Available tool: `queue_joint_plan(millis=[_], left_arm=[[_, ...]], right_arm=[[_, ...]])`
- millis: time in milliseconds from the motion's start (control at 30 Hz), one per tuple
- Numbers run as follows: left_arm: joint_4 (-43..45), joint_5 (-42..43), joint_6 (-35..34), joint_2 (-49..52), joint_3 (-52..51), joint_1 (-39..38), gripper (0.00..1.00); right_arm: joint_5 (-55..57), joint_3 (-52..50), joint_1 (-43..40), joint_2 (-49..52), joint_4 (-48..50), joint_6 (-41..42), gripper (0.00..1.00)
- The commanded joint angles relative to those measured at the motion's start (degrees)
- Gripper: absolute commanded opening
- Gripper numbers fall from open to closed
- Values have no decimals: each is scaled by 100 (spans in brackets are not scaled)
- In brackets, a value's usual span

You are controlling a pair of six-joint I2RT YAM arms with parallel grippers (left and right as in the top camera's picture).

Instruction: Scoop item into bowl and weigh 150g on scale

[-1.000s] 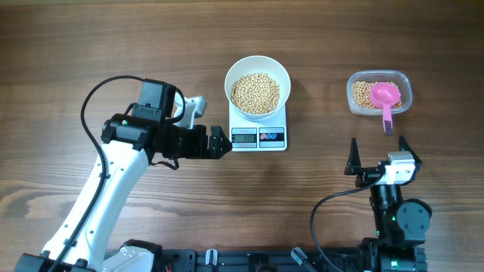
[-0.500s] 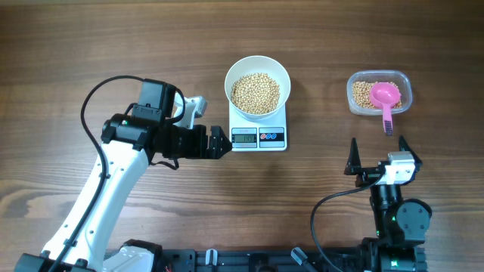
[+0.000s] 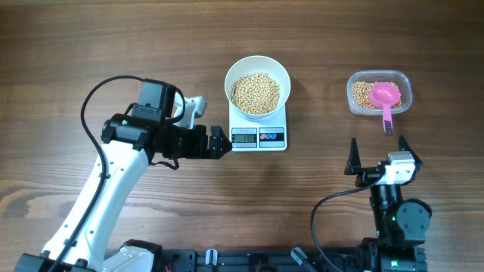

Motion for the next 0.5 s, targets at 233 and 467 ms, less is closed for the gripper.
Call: queue_joint_plan(millis=[233,467], left_arm=[[-4,-37,-13,-120,2,-9,100],[-72,-39,-13,-844,2,-9,100]], right_arm=[[101,-9,17,-61,11,83,100],[101,-9,17,-61,11,85,100]])
